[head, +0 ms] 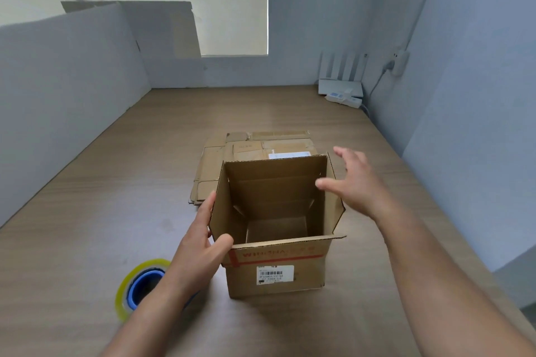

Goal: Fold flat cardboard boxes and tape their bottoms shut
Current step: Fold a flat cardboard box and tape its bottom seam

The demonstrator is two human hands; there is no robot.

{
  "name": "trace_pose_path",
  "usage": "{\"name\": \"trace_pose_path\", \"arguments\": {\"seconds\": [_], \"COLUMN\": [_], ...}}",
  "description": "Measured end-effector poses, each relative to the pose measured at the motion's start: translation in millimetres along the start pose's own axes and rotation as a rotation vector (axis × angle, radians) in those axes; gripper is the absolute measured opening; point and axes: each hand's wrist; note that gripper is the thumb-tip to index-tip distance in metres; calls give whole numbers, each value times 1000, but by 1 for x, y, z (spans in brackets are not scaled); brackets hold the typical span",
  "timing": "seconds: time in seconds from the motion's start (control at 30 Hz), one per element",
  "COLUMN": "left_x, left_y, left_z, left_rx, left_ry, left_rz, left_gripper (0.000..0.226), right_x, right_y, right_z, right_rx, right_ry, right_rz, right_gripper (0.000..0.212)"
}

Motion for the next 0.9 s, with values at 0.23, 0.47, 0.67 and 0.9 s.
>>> {"name": "trace_pose_path", "arguments": {"seconds": [0.23, 0.47, 0.67, 0.9], "left_x": [-4, -9, -23, -51], "left_y": [-2, -4, -8, -13], "left_z": [3, 1, 9, 17], "left_rx": [-3, -23, -75, 89], "left_ry": [-1, -83, -281, -103], "left_rz": [-1, -103, -21, 93], "left_gripper": [70, 62, 64, 60], "right_x": [-53, -67, -73, -52], "right_y": [-7, -11, -29, -8], "right_z": [-11, -24, -26, -39], "right_rx": [-142, -97, 10, -745], "right_ry": [-124, -72, 13, -428], "right_rz": [-66, -120, -341, -112], "right_gripper": [43, 27, 62, 34]}}
Point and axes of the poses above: each hand's wrist, its own x-axis away from the middle knuckle, its own z-axis out of the back of the hand, y = z × x, and after that the axes turned 12 degrees about x, right-handed
